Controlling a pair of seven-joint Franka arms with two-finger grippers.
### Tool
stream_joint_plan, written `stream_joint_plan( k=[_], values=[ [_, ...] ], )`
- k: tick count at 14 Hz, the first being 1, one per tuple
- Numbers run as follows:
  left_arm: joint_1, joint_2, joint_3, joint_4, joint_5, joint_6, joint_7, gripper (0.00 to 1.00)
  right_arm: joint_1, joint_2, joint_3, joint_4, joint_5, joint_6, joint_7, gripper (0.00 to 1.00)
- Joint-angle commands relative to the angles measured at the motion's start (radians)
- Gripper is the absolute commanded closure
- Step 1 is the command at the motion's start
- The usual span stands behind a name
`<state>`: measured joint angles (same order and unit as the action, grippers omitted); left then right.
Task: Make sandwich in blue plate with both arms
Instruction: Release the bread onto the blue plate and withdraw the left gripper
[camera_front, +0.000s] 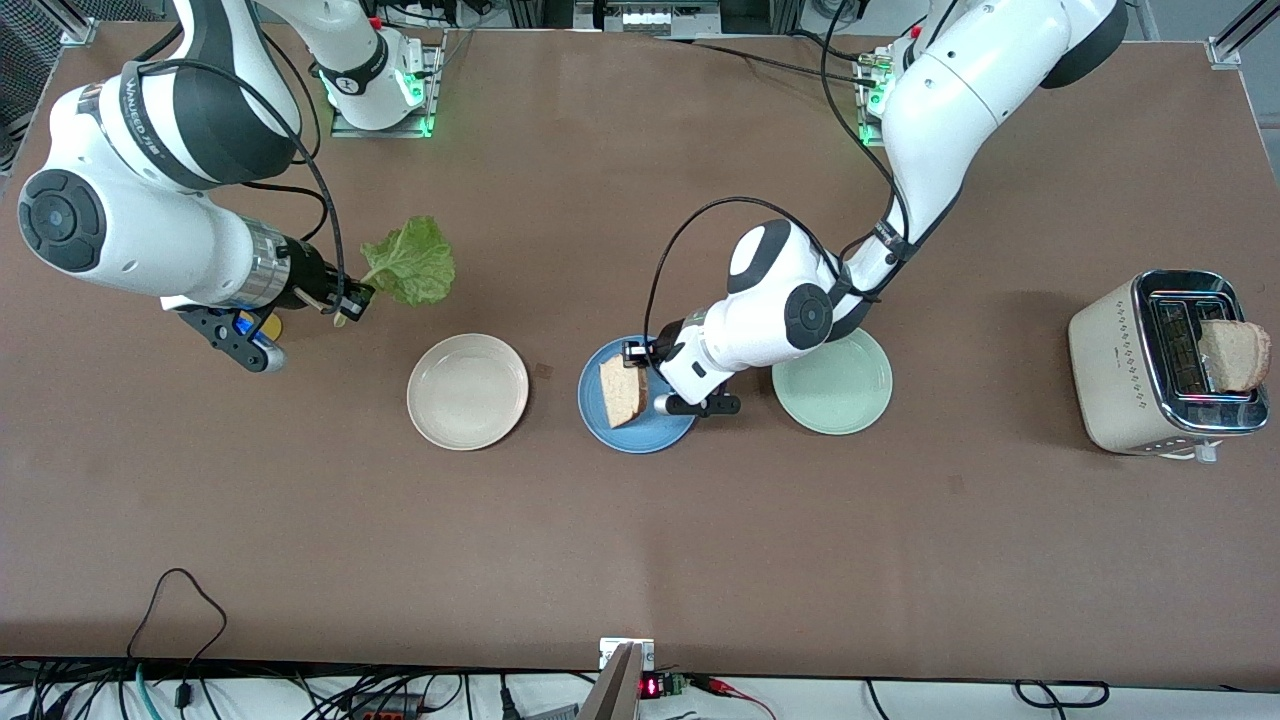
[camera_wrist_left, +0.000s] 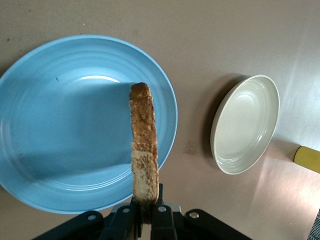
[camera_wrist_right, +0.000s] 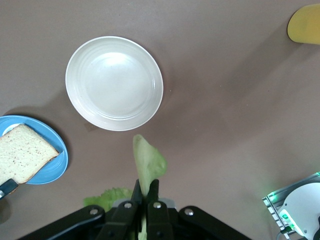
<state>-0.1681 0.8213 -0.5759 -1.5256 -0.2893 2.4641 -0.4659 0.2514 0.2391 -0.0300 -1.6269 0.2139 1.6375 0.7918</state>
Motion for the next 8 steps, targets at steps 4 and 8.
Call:
stream_joint_plan(
  k=[4,8],
  values=[
    [0.007,0.027,0.042,-0.014,-0.008,0.009,0.015,0.0,0.003,0.006,-0.002,0.022,0.018,-0.018,0.02,1.0],
    [0.015,0.018,0.093,-0.019,-0.007,0.001,0.012,0.0,0.008,0.006,-0.002,0.022,0.038,-0.013,0.064,1.0]
  ],
)
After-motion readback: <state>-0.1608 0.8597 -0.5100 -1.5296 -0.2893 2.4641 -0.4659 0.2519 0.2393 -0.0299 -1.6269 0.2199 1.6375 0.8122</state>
